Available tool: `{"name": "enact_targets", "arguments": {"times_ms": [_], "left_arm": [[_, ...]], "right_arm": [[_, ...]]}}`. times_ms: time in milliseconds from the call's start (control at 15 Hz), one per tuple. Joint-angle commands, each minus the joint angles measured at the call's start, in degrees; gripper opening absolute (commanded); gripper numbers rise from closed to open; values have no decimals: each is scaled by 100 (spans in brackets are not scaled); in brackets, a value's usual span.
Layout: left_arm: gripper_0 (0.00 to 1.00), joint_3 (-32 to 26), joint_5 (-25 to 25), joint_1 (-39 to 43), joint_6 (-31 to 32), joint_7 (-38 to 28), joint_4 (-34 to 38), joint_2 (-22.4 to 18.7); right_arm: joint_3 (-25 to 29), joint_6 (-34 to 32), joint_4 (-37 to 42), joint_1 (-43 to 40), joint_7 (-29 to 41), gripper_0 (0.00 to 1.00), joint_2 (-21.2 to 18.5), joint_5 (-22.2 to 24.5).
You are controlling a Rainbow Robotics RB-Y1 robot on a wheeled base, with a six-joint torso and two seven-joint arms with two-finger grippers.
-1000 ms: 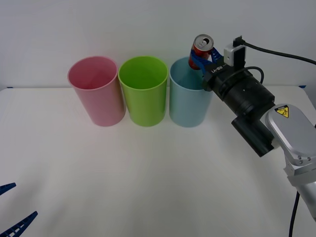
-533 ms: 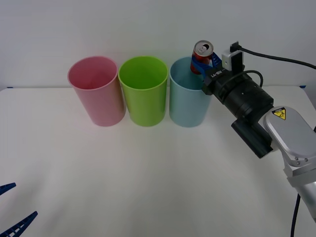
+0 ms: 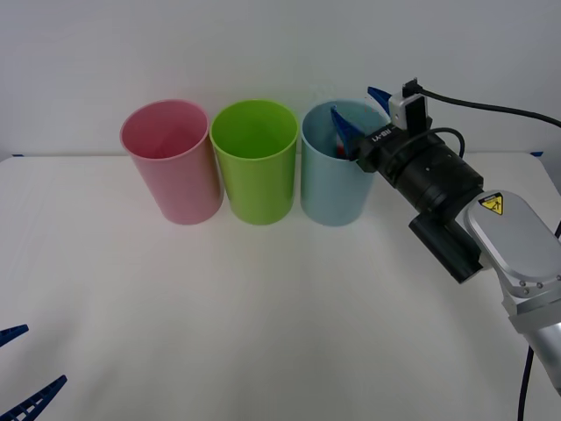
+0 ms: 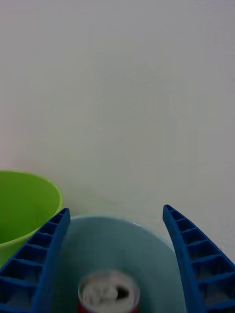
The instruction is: Put cans in the blue bin and PET bottles in the pink bin and trash in the green bin.
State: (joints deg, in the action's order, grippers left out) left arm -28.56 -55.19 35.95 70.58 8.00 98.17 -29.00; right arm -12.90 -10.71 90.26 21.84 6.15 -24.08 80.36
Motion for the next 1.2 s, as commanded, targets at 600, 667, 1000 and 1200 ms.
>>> {"name": "enact_targets", "arguments": {"times_ms": [600, 667, 1000, 1200], "left_arm": [[100, 0, 0, 0, 0, 0, 0, 0], [100, 0, 0, 0, 0, 0, 0, 0], [100, 0, 0, 0, 0, 0, 0, 0], [100, 0, 0, 0, 0, 0, 0, 0]], "right_arm": [[77, -220, 334, 14, 18, 100, 44, -311], [165, -414, 466, 14, 18, 100, 61, -495], [754, -1495, 1205, -435, 36, 100, 96, -1163], [1150, -2216, 1486, -795, 27, 100, 96, -1453]]}}
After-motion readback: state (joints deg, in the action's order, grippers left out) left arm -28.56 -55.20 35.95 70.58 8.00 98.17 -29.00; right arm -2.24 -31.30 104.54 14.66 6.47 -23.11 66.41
